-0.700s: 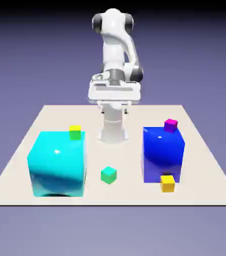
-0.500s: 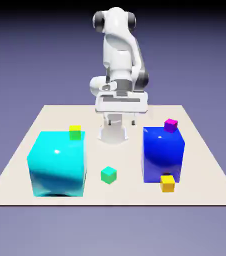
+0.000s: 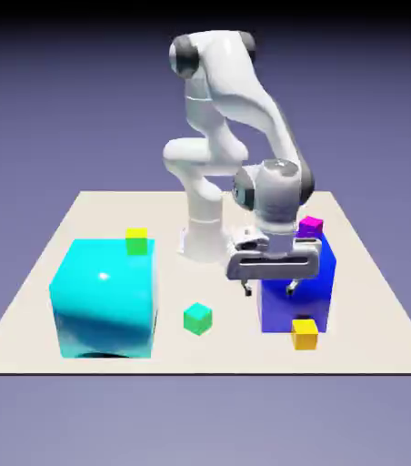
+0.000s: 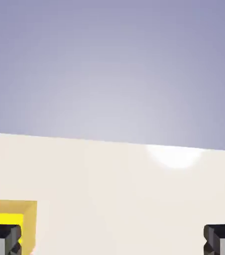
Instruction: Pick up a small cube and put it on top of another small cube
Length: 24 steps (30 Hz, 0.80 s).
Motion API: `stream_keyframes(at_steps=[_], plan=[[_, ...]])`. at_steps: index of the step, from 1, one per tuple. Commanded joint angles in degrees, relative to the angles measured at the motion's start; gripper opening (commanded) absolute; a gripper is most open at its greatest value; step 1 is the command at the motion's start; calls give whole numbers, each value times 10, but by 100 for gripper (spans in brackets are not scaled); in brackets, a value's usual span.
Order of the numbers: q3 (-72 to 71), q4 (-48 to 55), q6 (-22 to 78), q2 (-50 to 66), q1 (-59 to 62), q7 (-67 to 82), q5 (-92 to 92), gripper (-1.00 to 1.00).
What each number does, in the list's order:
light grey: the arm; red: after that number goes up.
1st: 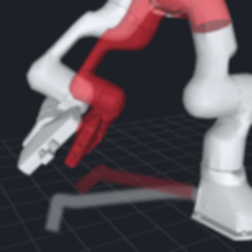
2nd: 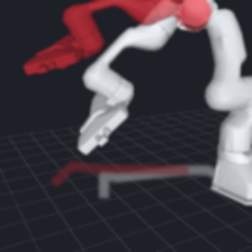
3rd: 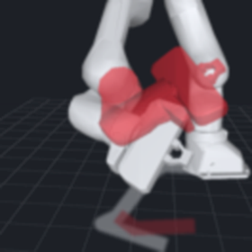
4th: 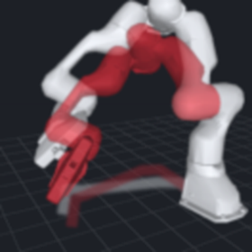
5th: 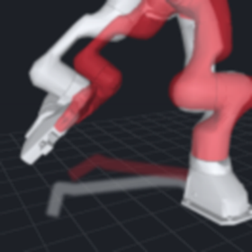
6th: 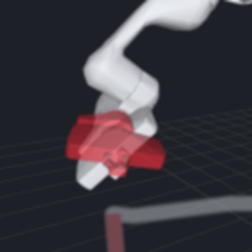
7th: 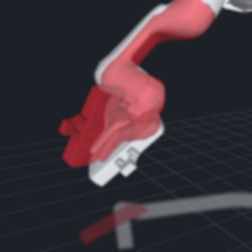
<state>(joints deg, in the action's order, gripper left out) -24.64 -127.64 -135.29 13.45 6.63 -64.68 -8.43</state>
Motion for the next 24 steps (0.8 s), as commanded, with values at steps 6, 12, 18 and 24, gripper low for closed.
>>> stream_keyframes(at_steps=[6, 12, 18, 24], plan=[[-67, 90, 105, 125, 20, -60, -23, 0], [-133, 179, 208, 248, 39, -120, -45, 0], [-103, 145, 126, 299, 20, -136, -77, -100], [-126, 167, 201, 212, 39, -109, -42, -100]])
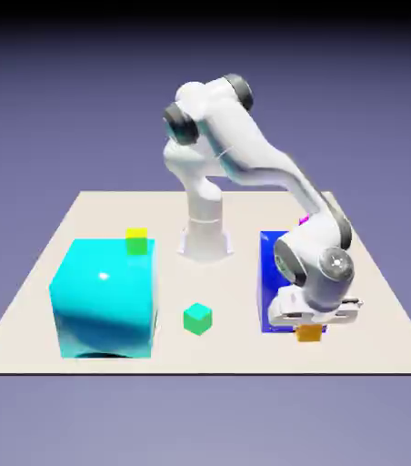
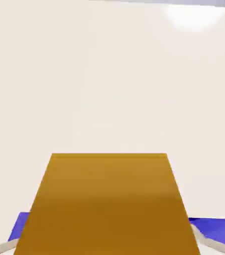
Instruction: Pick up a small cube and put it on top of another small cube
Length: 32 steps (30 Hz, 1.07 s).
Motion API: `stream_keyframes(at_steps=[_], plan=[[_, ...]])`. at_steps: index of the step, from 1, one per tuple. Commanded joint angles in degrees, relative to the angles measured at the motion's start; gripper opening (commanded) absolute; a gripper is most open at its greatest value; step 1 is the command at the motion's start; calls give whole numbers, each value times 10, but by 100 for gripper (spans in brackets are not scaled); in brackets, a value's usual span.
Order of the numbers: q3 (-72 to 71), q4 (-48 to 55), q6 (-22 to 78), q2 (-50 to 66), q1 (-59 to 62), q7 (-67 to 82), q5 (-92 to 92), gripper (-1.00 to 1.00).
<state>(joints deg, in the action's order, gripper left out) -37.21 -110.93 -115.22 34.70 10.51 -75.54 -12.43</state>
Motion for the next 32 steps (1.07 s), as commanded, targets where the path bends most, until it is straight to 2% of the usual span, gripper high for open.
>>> stream_keyframes(at_steps=[1, 16, 20, 24, 29, 30, 32], plan=[[19, -14, -3, -21, -8, 20, 1, -100], [327, -215, -40, -290, -137, 339, 34, -100], [410, -257, -39, -315, -176, 420, 38, -100], [435, -256, -27, -269, -192, 439, 34, -100], [440, -300, -134, -206, -185, 433, 25, -100], [440, -300, -134, -206, -185, 433, 25, 100], [439, -290, -109, -221, -186, 434, 27, 100]])
